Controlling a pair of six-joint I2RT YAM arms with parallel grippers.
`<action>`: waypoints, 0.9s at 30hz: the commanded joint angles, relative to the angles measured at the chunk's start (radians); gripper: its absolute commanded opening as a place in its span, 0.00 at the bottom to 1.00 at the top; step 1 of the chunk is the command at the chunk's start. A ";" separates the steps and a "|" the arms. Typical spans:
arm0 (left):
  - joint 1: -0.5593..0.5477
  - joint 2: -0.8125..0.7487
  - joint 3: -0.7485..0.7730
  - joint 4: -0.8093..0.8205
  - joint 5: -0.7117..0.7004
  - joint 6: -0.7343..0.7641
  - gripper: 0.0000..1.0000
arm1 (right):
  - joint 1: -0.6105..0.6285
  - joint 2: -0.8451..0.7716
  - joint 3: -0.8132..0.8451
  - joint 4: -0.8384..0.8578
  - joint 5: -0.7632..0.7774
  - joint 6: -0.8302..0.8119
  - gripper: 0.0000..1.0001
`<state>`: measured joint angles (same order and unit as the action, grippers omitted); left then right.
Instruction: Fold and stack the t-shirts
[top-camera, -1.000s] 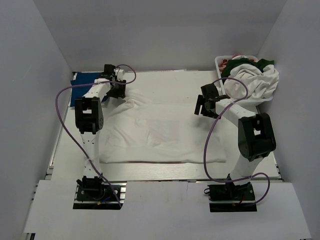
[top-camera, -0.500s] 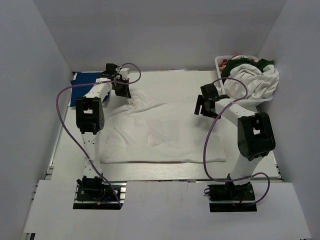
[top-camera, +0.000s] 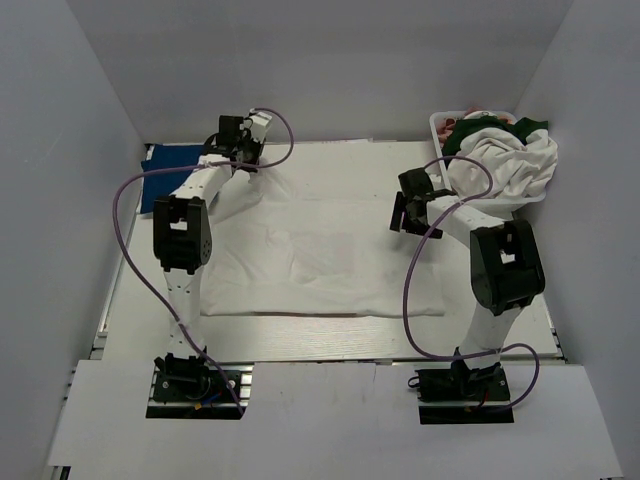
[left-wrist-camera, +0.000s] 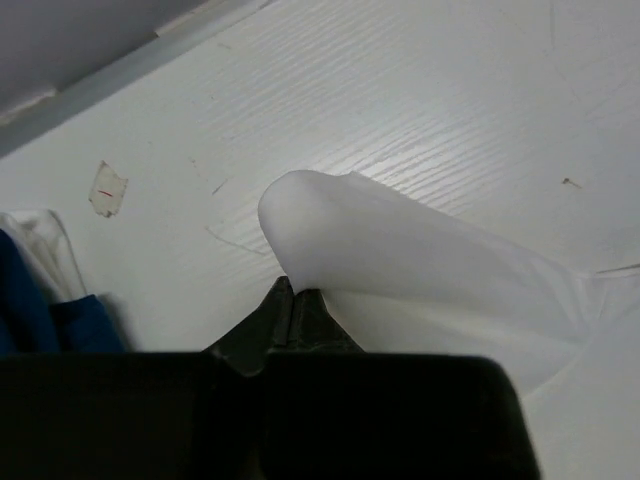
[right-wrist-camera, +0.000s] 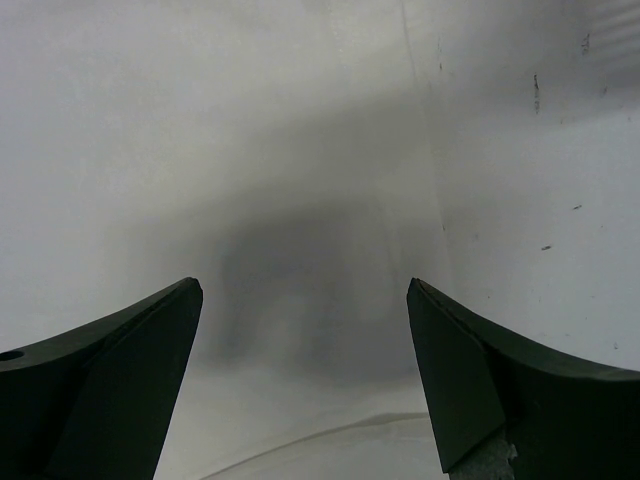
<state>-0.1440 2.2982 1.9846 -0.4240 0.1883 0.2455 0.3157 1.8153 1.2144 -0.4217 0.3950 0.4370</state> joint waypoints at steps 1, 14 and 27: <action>-0.016 -0.106 -0.062 0.160 -0.097 0.162 0.00 | 0.003 0.016 0.036 -0.028 0.038 -0.003 0.89; -0.080 0.002 -0.002 0.483 -0.780 0.385 1.00 | 0.005 0.067 0.074 -0.049 0.039 0.000 0.87; -0.060 -0.158 -0.027 -0.041 0.012 -0.343 1.00 | 0.023 0.087 0.085 0.018 -0.110 -0.024 0.87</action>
<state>-0.1986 2.2368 2.0174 -0.3962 -0.0860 0.1074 0.3283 1.8771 1.2572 -0.4427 0.3405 0.4320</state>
